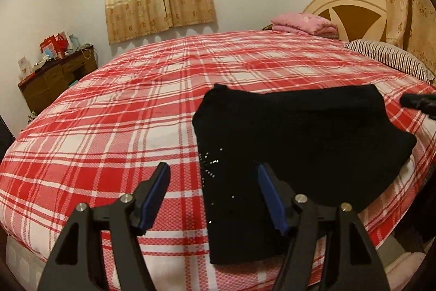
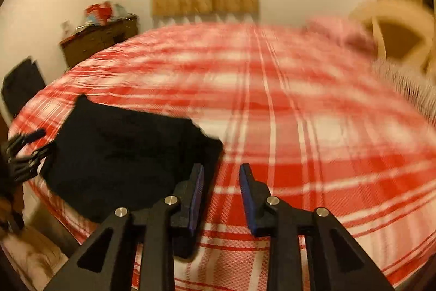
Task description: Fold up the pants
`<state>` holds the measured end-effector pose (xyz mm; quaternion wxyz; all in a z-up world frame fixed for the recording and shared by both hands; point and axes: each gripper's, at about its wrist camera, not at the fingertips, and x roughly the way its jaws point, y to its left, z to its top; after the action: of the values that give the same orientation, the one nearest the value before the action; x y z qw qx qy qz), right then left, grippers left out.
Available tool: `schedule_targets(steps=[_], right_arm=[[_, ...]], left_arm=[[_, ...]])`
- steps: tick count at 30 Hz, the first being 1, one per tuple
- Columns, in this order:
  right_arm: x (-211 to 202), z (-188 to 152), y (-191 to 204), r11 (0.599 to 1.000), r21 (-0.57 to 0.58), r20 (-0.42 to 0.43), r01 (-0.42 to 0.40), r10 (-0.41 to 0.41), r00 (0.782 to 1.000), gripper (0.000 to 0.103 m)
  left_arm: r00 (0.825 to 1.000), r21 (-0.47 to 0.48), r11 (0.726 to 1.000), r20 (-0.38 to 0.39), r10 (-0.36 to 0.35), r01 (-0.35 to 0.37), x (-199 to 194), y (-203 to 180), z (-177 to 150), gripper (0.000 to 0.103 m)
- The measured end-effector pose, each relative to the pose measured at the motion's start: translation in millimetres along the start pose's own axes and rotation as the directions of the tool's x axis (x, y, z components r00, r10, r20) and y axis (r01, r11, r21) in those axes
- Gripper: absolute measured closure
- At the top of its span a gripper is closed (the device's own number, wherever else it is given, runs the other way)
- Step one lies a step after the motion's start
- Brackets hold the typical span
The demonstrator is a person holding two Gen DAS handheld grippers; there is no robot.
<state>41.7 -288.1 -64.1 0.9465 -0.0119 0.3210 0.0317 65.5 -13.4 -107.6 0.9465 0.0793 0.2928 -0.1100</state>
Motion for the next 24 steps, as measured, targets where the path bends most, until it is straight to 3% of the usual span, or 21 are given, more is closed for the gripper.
schedule_targets(steps=[3,5,8,13,19,22,24], right_arm=[[3,0,23,0.976,0.023,-0.013,-0.215,0.215,0.976,0.074],[14,-7,38,0.962,0.002,-0.051,-0.274,0.273,0.961,0.074],[38,-26,44,0.977,-0.069,-0.178,-0.201,0.186,0.966,0.074],[29,-24,32,0.975,-0.034,-0.185,-0.218,0.209,0.96,0.074],[23,17,5,0.968,0.098,0.002,-0.229,0.23,0.973,0.073],[48,35,-1,0.973,0.117,0.021,-0.198,0.197,0.98,0.07],[73,35,1,0.977,0.133,-0.036,-0.164,0.17,0.985,0.07]], left_arm=[[1.0,-0.002,1.0,0.015,-0.001,0.001,-2,-5,7,0.033],[0.999,-0.001,1.0,0.03,-0.011,0.011,-6,-8,11,0.033],[0.999,0.045,0.999,0.033,0.003,-0.004,-5,-19,11,0.021],[0.997,0.097,0.994,-0.052,0.057,-0.052,18,-28,-6,0.021],[0.998,0.068,0.996,0.018,0.053,-0.054,-1,-14,15,0.018],[0.998,0.038,0.999,0.061,0.036,-0.038,-4,-9,36,0.014],[0.997,0.022,0.999,0.072,0.027,-0.029,2,-11,51,0.014]])
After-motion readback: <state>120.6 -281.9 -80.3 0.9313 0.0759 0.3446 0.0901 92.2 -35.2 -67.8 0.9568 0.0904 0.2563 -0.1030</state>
